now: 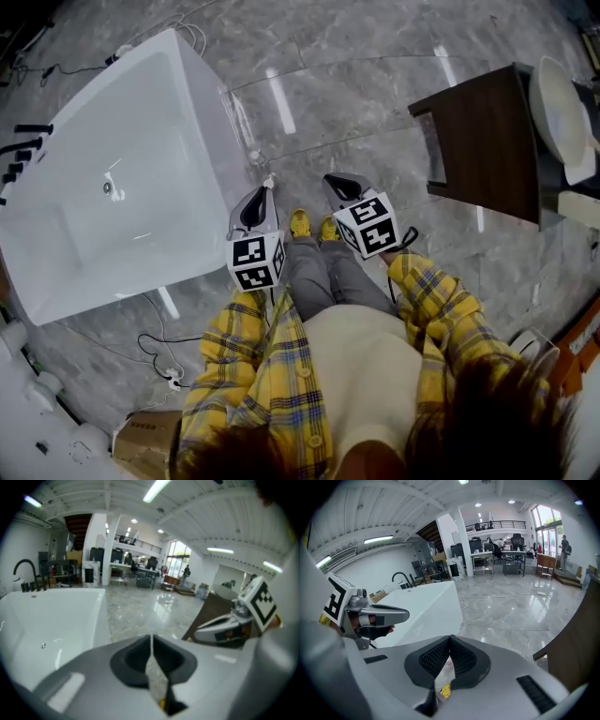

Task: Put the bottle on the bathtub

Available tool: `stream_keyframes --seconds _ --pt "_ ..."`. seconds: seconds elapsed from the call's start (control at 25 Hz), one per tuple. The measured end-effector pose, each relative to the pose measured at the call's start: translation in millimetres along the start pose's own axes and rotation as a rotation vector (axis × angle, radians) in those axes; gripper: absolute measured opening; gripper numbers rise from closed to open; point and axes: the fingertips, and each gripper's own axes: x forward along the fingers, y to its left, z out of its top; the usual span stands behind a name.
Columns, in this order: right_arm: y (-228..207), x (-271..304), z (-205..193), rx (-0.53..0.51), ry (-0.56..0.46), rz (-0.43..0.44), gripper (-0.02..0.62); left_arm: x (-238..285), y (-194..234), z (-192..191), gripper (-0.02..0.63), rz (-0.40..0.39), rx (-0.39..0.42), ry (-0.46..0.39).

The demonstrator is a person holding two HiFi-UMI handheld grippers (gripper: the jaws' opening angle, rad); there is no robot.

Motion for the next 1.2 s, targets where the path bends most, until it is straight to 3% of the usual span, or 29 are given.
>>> stream_keyframes --seconds 0.56,0.96,1.2 --pt "8 -48 25 0.041 -0.048 0.022 0.012 -54 -6 18 0.021 0.013 -0.049 -0.005" --pt "14 -53 35 0.023 -0.050 0.034 0.012 -65 1 23 0.021 0.040 -0.099 -0.013" --pt "17 -52 38 0.019 -0.052 0.042 0.012 -64 -4 17 0.022 0.011 -0.094 -0.001"
